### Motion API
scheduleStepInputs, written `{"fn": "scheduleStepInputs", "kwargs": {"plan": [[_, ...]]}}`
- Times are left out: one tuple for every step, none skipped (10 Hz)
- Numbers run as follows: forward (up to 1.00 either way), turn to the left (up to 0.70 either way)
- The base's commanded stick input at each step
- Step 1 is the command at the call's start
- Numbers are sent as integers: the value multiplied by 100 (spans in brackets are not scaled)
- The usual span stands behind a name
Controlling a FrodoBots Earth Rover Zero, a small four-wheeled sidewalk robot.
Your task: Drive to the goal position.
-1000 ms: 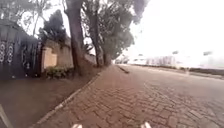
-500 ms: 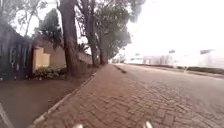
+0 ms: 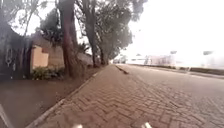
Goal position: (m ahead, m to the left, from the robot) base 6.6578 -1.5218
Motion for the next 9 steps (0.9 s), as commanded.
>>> {"fn": "scheduleStepInputs", "kwargs": {"plan": [[70,0],[70,0],[70,0],[70,0],[70,0],[70,0],[70,0],[70,0],[70,0]]}}
